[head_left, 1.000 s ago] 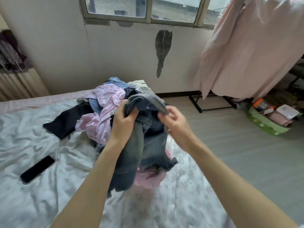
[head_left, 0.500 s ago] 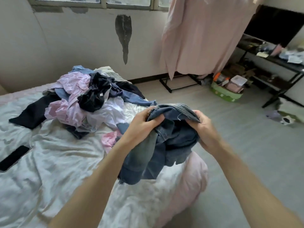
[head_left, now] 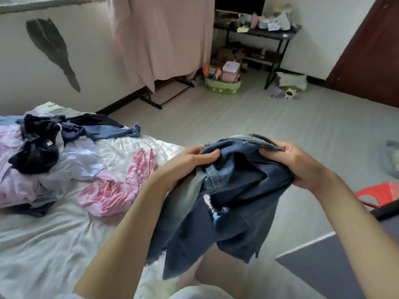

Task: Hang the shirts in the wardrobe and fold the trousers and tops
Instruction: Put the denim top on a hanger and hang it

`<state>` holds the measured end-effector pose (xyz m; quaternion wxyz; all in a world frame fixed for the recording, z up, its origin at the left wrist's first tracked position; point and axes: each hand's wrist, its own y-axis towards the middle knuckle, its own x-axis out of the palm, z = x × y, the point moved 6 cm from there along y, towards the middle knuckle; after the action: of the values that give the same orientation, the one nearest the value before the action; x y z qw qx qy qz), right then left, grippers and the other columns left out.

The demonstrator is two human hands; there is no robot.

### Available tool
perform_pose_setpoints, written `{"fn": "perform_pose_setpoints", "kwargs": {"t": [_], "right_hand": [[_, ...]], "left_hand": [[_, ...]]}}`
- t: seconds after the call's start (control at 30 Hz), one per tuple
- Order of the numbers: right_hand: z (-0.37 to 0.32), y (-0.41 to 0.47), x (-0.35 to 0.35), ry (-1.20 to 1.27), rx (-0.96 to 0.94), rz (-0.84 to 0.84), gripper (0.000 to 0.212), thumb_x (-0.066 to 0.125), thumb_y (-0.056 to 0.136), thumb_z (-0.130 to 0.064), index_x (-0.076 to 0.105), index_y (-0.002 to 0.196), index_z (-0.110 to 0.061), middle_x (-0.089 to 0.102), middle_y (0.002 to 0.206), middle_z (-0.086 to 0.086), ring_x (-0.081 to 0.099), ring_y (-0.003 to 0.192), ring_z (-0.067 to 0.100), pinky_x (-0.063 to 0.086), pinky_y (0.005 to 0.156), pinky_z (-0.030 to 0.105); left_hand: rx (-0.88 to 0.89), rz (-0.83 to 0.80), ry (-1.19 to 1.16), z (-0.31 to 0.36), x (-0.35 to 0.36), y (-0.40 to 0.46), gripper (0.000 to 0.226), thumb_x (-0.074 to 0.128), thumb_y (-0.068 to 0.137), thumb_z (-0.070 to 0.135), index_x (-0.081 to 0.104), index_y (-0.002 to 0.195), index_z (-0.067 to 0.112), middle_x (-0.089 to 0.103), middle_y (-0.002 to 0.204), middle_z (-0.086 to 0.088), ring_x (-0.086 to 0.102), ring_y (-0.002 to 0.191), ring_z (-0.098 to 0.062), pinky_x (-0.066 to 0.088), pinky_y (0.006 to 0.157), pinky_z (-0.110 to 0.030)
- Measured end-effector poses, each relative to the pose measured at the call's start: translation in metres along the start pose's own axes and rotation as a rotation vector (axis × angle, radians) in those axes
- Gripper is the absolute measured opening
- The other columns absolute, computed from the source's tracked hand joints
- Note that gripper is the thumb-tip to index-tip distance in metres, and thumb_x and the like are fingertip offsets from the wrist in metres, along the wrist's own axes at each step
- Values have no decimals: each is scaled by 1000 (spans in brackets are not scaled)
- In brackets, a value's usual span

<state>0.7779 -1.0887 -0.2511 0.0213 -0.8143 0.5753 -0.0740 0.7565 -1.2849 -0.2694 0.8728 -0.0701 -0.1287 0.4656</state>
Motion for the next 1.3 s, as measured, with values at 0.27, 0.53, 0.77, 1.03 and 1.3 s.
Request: {"fn": "perform_pose_setpoints", "kwargs": {"t": [0.27,0.53,0.77,1.03,1.3], "right_hand": [[134,-165,-63,-90,428,302,24,56,87,-28,68,103,-15,74,92,-2,69,84,10,53,69,17],[196,-336,-114,-360,573,883,24,57,92,-19,64,109,-5,59,109,11,54,100,19,42,90,30],[238,-412,-83,1005,436,1076,62,47,83,-60,63,93,-1,61,89,16,58,83,29,46,80,39],[240,-502,-82,876,500,1596,17,41,90,7,57,96,3,59,101,19,57,88,30,47,78,36],[174,-501,-72,-259,915,1012,47,36,86,6,59,121,-15,59,121,9,55,102,25,46,89,40]], "left_hand": [[-305,-250,212,-102,130,25,18,55,92,20,66,97,7,70,96,-11,68,85,-20,55,82,-30],[-147,-519,371,-137,307,34,13,52,94,10,64,94,9,67,94,-11,63,88,-21,52,83,-35],[155,-1064,700,-181,427,-26,9,56,89,-1,61,82,-1,56,76,-7,48,72,-14,41,68,-28],[-109,-1758,962,-216,486,-61,30,57,87,34,64,110,16,67,102,5,59,95,-4,45,88,-17],[312,-1553,969,-221,542,-1,49,56,91,9,42,138,15,44,139,2,44,122,-9,31,98,-7]]}}
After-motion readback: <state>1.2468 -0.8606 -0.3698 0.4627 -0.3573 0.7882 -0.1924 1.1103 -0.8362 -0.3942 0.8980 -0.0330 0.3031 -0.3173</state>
